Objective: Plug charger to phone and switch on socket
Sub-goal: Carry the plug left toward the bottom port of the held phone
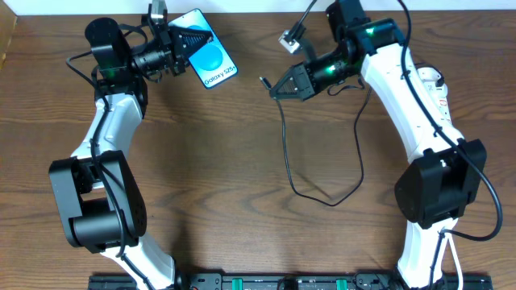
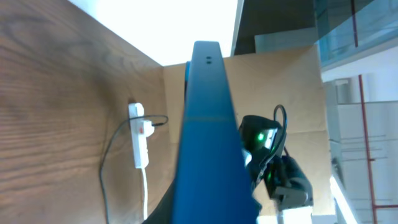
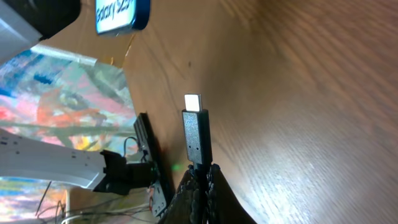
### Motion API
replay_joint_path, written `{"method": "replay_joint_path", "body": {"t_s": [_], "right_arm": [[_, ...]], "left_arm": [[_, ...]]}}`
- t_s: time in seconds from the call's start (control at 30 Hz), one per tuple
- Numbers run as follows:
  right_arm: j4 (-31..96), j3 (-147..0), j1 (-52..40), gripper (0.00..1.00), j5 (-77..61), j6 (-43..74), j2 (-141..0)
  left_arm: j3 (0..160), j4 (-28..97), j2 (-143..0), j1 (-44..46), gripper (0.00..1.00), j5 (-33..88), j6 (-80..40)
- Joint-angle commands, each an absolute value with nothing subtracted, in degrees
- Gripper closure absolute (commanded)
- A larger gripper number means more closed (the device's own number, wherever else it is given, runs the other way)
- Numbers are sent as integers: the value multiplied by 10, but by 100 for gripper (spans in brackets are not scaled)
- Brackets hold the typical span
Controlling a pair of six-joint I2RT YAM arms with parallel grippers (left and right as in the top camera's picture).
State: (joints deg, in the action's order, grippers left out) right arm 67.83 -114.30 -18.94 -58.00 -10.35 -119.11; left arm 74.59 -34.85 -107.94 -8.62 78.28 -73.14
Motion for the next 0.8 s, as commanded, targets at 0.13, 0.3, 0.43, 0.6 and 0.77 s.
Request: {"method": "replay_joint_path", "body": {"t_s": [0.13,0.3,0.43,0.6,0.77], "right_arm": [[673,-1144,-196,99,-630,-104,-1172],[655,-1144,-220,99,-635,-103,-1172],[640,-1144,-244,99,-633,-92,-1172],[618,-1144,-266,99,-611,-50,-1172],[597,-1144,-291,99,-603,-30,-1172]], "left_arm": [[756,-366,-1067,-86,93,780,-797],[756,-365,-1067,-86,93,758,-796],[756,-366,-1067,-86,92,756,-795],[756,-365,-1067,-88,92,761,-789],[756,-365,-1067,-96,93,782,-774]]}}
